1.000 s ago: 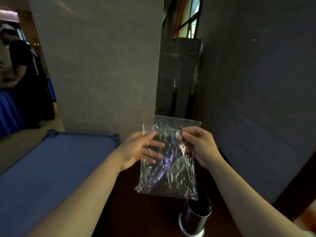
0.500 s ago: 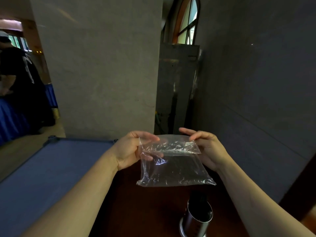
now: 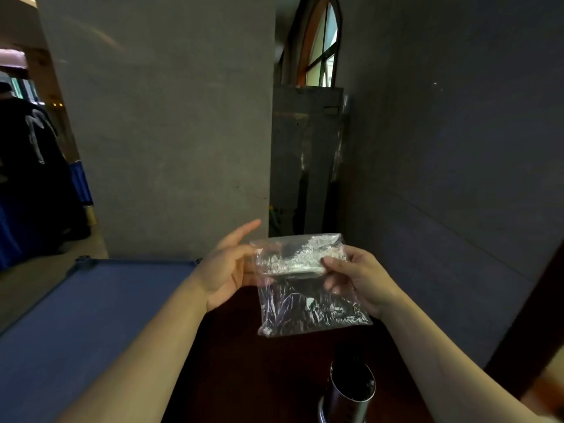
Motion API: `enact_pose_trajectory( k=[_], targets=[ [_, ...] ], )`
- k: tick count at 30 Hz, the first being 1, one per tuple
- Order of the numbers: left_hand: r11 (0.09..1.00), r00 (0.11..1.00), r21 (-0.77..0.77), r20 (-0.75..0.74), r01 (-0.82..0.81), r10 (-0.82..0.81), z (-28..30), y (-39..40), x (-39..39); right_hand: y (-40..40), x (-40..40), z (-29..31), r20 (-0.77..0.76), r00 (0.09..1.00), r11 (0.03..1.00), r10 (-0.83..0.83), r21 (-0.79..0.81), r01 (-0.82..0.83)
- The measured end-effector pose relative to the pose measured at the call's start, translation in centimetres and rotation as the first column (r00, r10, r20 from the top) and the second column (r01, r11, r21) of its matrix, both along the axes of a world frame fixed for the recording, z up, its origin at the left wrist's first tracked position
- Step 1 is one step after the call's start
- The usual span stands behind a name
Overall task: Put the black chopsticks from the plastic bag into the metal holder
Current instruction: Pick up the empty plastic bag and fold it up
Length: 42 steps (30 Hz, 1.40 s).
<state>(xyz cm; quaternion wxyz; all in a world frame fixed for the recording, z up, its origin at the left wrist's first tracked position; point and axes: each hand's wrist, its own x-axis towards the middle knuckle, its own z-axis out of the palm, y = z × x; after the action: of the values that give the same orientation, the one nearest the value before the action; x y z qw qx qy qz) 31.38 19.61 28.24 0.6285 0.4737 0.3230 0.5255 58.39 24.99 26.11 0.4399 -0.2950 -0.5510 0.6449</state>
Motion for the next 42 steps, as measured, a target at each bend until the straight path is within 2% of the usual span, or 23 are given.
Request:
enact_pose_trajectory(
  k=[2,4,6,9,13,16,18,21,26,29,31,35,39,42],
  targets=[
    [0.994,0.995,-0.077,0.07,0.072,-0.067,-0.3,-0.3,0.0,0.1,0.0,0.3,-0.036,0.998,0.998,-0.049,0.045,0.051],
    [0.98,0.987,-0.122,-0.022,0.155,-0.159,-0.4,-0.7,0.3,0.0,-0.4,0.6,-0.05,0.995,0.993,-0.084,0.079,0.087],
    [0.98,0.974,-0.118,-0.146,0.158,-0.174,-0.1,-0.9,0.7,-0.1,-0.8,0.9,-0.061,0.992,0.988,-0.109,0.105,0.115],
    [0.99,0.979,-0.092,-0.159,0.111,-0.124,0.3,-1.0,1.1,-0.3,-1.2,1.2,-0.085,0.989,0.981,-0.122,0.14,0.133],
    [0.995,0.988,-0.026,-0.124,0.093,-0.095,0.6,-1.2,0.8,-0.6,-0.6,1.3,-0.054,0.997,0.986,-0.058,0.151,0.065],
    [0.998,0.992,-0.002,-0.111,0.064,-0.064,0.5,-1.3,0.6,-0.9,0.1,1.1,-0.012,0.999,0.994,0.051,0.095,-0.05],
    [0.999,0.993,0.001,-0.113,0.046,-0.045,0.5,-1.5,0.5,-1.0,0.3,1.2,-0.044,0.993,0.991,0.108,0.08,-0.104],
    [0.999,0.989,0.039,-0.147,0.034,-0.028,0.6,-1.6,0.6,-1.1,0.4,1.8,-0.119,0.987,0.991,0.112,0.09,-0.102],
    [0.993,0.994,0.085,-0.078,0.077,-0.071,1.6,-1.6,0.6,-1.6,0.5,3.0,-0.245,0.965,0.995,0.097,0.014,-0.096],
    [0.991,0.995,0.108,-0.072,0.078,-0.071,2.5,-1.5,0.4,-1.4,0.7,3.8,-0.263,0.958,0.993,0.117,0.001,-0.121],
    [0.989,0.994,0.126,-0.094,0.074,-0.063,3.2,-1.4,0.3,-1.2,0.9,4.3,-0.242,0.958,0.984,0.154,-0.051,-0.171],
    [0.995,0.989,0.097,-0.143,-0.006,0.02,3.7,-0.7,0.5,-1.0,1.2,5.0,-0.043,0.989,0.988,0.145,-0.055,-0.147],
    [0.995,0.988,0.099,-0.153,-0.023,0.038,4.7,-0.6,1.0,-0.9,1.1,5.3,-0.028,0.995,0.996,0.093,0.017,-0.093],
    [0.995,0.999,0.097,-0.031,-0.023,0.026,5.4,-0.3,1.1,-0.8,0.6,5.8,-0.068,0.998,0.998,0.009,0.061,-0.005]
  ],
)
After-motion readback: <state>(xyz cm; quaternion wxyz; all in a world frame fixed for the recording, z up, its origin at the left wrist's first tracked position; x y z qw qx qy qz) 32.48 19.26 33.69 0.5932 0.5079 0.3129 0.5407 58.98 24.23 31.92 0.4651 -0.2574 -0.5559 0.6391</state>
